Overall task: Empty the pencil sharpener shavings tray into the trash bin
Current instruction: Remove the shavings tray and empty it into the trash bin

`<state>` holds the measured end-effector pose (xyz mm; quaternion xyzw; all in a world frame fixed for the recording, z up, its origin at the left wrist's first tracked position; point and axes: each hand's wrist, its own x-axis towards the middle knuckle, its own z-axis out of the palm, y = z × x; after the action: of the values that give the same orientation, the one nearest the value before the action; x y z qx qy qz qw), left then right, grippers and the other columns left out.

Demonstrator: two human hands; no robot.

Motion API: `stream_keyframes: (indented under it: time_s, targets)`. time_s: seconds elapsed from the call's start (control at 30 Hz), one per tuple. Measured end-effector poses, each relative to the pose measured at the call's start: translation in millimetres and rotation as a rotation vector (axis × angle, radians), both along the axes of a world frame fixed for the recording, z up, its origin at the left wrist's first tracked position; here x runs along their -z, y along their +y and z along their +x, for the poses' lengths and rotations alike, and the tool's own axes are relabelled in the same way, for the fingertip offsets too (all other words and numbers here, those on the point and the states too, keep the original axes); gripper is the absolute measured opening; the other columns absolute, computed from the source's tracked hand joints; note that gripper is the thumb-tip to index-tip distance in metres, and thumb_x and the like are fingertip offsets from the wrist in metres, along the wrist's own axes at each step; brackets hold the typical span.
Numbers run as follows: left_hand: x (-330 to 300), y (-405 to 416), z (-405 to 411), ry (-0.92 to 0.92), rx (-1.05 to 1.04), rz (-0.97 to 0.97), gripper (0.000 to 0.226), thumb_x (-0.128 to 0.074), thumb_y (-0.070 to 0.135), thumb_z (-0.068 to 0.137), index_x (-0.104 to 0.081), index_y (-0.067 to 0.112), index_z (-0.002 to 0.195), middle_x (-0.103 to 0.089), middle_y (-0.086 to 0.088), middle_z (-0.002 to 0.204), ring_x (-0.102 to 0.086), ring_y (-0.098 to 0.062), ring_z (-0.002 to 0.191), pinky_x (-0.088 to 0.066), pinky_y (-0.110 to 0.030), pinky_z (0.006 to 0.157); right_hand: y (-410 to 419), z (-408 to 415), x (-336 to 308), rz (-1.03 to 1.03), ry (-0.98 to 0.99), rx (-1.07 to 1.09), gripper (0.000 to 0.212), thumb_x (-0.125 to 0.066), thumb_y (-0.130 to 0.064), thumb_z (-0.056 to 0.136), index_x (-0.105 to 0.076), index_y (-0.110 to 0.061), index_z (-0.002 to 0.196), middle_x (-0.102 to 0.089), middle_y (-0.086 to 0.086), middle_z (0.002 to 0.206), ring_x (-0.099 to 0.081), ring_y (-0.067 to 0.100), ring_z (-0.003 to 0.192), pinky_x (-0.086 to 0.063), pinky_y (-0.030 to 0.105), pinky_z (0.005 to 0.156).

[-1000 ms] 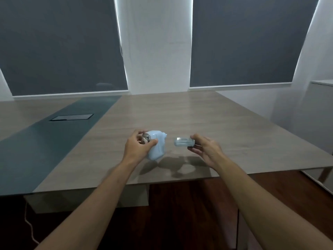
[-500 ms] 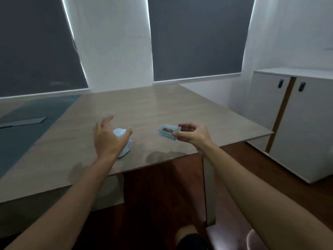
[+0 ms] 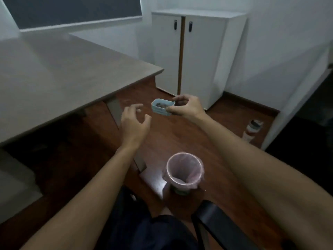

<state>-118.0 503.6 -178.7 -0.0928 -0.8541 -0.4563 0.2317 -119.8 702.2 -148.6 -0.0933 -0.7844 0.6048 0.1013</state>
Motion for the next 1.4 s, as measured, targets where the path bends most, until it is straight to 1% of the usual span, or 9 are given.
stream_keyframes:
  time_s: [0.2, 0.4, 0.5, 0.57, 0.73, 1.0, 1.13, 1.27, 1.4]
  targets:
    - [129, 76, -4, -0.467, 0.059, 0.052, 0.043, -0.063, 0.027, 0.08, -0.06, 0.02, 0.122, -0.06, -0.003, 0.114, -0.06, -0.021, 0.102, -0.041, -0.026, 0.085, 72, 24, 116, 0.143, -0.203, 0.123, 0.045, -0.091, -0.027, 0.054, -0.07, -0.023, 0.093, -0.075, 0.001, 0.095, -0.073, 0.013, 0.09, -0.059, 0.031, 0.084]
    - [261, 115, -10, -0.869, -0.034, 0.192, 0.046, -0.068, 0.03, 0.081, -0.058, 0.014, 0.123, -0.059, -0.012, 0.124, -0.059, -0.032, 0.112, -0.047, -0.036, 0.093, 98, 31, 237, 0.203, -0.373, 0.146, 0.054, -0.091, -0.016, 0.058, -0.071, -0.011, 0.107, -0.075, 0.003, 0.097, -0.068, 0.001, 0.078, -0.052, 0.007, 0.066]
    - [306, 113, -14, -0.971, -0.15, 0.254, 0.054, -0.071, 0.031, 0.08, -0.055, 0.013, 0.129, -0.055, -0.017, 0.129, -0.058, -0.036, 0.113, -0.046, -0.036, 0.092, 100, 31, 281, 0.234, -0.427, 0.188, 0.057, -0.09, -0.013, 0.059, -0.068, -0.008, 0.111, -0.075, 0.007, 0.098, -0.07, 0.009, 0.08, -0.056, 0.015, 0.07]
    - [330, 105, -13, -1.014, -0.186, 0.291, 0.057, -0.073, 0.031, 0.078, -0.054, 0.014, 0.129, -0.058, -0.018, 0.128, -0.058, -0.036, 0.113, -0.045, -0.034, 0.092, 99, 26, 302, 0.261, -0.473, 0.216, 0.06, -0.09, -0.015, 0.058, -0.067, -0.009, 0.112, -0.074, 0.005, 0.099, -0.072, 0.013, 0.083, -0.058, 0.022, 0.073]
    - [370, 88, -11, -1.071, -0.176, 0.398, 0.061, -0.076, 0.028, 0.074, -0.054, 0.019, 0.13, -0.066, -0.011, 0.123, -0.063, -0.026, 0.103, -0.044, -0.026, 0.082, 89, -3, 343, 0.387, -0.535, 0.172, 0.061, -0.089, -0.026, 0.057, -0.07, -0.011, 0.112, -0.074, -0.001, 0.099, -0.07, 0.008, 0.083, -0.05, 0.006, 0.067]
    - [396, 99, -32, -1.112, -0.132, 0.47, 0.051, -0.067, 0.01, 0.079, -0.057, 0.025, 0.126, -0.065, -0.015, 0.121, -0.065, -0.035, 0.104, -0.057, -0.048, 0.087, 63, -40, 395, 0.538, -0.666, 0.032, 0.058, -0.079, -0.037, 0.067, -0.07, -0.012, 0.118, -0.074, 0.002, 0.111, -0.068, 0.015, 0.1, -0.048, 0.022, 0.081]
    - [399, 101, -32, -1.126, -0.146, 0.514, 0.043, -0.066, 0.006, 0.081, -0.061, 0.025, 0.119, -0.067, -0.015, 0.116, -0.065, -0.035, 0.103, -0.057, -0.052, 0.084, 54, -52, 418, 0.636, -0.824, 0.035, 0.043, -0.075, -0.042, 0.076, -0.069, -0.013, 0.107, -0.07, 0.007, 0.106, -0.059, 0.01, 0.071, -0.042, 0.02, 0.066]
    - [398, 103, -33, -1.131, -0.159, 0.553, 0.042, -0.064, 0.0, 0.081, -0.063, 0.022, 0.117, -0.069, -0.012, 0.114, -0.066, -0.033, 0.101, -0.057, -0.049, 0.087, 53, -58, 431, 0.638, -0.894, -0.024, 0.052, -0.071, -0.046, 0.076, -0.068, -0.008, 0.112, -0.066, 0.014, 0.115, -0.063, 0.03, 0.104, -0.044, 0.031, 0.079]
    - [391, 101, -33, -1.116, -0.174, 0.499, 0.039, -0.064, -0.001, 0.083, -0.064, 0.019, 0.117, -0.067, -0.012, 0.118, -0.065, -0.033, 0.104, -0.057, -0.045, 0.087, 46, -57, 432, 0.743, -0.908, 0.04, 0.045, -0.072, -0.05, 0.076, -0.068, -0.011, 0.097, -0.069, 0.01, 0.097, -0.061, 0.022, 0.078, -0.041, 0.03, 0.068]
